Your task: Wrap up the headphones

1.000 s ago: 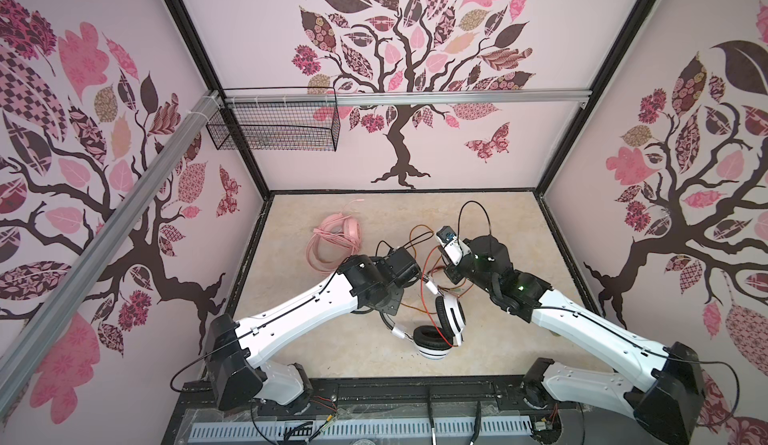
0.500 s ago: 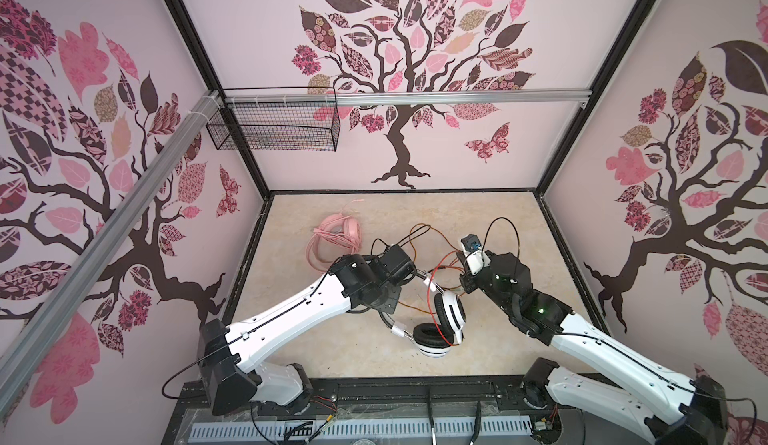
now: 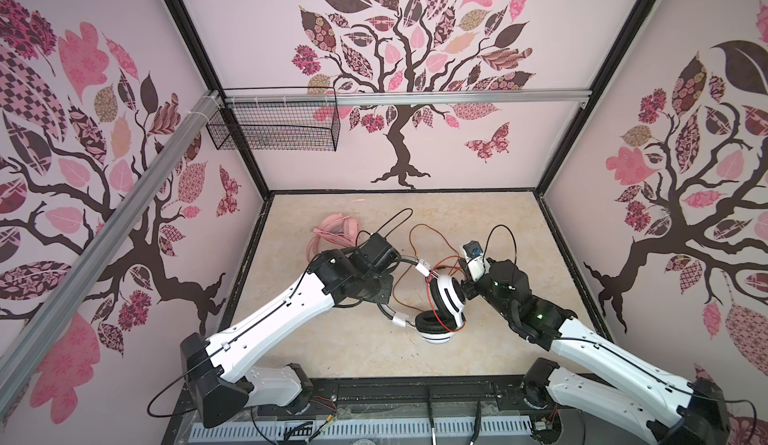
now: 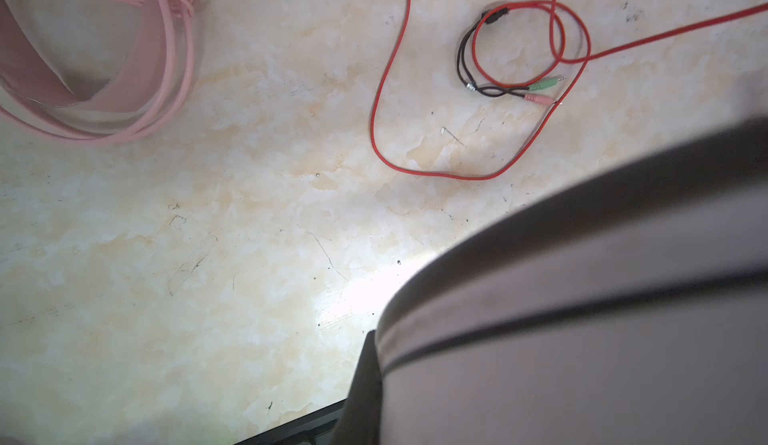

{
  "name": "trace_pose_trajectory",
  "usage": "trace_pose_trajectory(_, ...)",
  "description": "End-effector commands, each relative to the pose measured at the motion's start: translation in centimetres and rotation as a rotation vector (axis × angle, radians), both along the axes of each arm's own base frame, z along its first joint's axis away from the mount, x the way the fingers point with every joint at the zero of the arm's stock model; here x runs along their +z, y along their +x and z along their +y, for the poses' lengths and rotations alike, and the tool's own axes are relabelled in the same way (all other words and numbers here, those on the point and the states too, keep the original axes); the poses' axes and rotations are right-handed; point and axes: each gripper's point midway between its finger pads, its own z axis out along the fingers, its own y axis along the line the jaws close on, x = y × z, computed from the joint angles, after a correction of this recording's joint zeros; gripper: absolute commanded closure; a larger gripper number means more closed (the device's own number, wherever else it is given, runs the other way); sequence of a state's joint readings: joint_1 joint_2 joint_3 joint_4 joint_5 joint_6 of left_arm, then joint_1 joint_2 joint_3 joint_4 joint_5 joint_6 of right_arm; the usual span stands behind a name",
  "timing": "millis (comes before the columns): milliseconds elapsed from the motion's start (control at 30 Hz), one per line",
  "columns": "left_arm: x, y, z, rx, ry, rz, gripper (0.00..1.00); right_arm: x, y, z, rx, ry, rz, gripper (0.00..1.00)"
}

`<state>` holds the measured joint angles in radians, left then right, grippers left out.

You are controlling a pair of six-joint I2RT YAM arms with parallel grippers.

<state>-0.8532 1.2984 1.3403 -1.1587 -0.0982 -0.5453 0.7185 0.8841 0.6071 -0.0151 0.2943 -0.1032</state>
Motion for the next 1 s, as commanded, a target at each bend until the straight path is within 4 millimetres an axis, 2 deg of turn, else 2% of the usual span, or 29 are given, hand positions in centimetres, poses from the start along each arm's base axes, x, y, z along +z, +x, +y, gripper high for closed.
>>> trace_pose_trajectory(0,2.0,0.1,-1.6,-0.030,-0.114,-0.025,1.00,-0.3,0.1,0.4,-0.004,0.033,0.016,1.00)
trace_pose_trajectory(100,2.9,0.0,-1.9,-0.046,-0.146,-0.025,1.00,-0.9,0.1,1.1,0.021,0.051,0.043,1.00)
trace_pose_trajectory(167,3.4,-0.1,-2.1,-0.053,-0.162,-0.024,1.00,-1.0,-0.1,1.8,0.054,0.073,0.056,0.89)
trace_pose_trajectory(333,4.5,-0.1,-1.5,-0.048,-0.177,-0.025,1.00,-0.8,-0.9,3.2,0.133,0.182,0.081,0.71)
trace_pose_trajectory(433,4.8,0.1,-0.9,-0.031,-0.206,-0.006,1.00,-0.1,-1.7,3.5,0.175,0.257,0.069,0.54)
trace_pose_trajectory(533,4.9,0.7,0.2,0.010,-0.263,0.026,1.00,0.2,-2.4,3.7,0.211,0.268,0.065,0.51)
trace_pose_trajectory(733,6.3,2.3,2.2,0.093,-0.388,0.049,1.00,-0.7,-3.1,3.2,0.212,0.251,0.082,0.38)
trace_pose_trajectory(867,7.9,3.2,3.4,0.153,-0.426,0.030,1.00,-1.8,-3.3,3.0,0.207,0.263,0.101,0.36)
trace_pose_trajectory(967,9.7,3.4,3.6,0.177,-0.455,0.004,1.00,-2.4,-3.5,3.8,0.242,0.279,0.112,0.36)
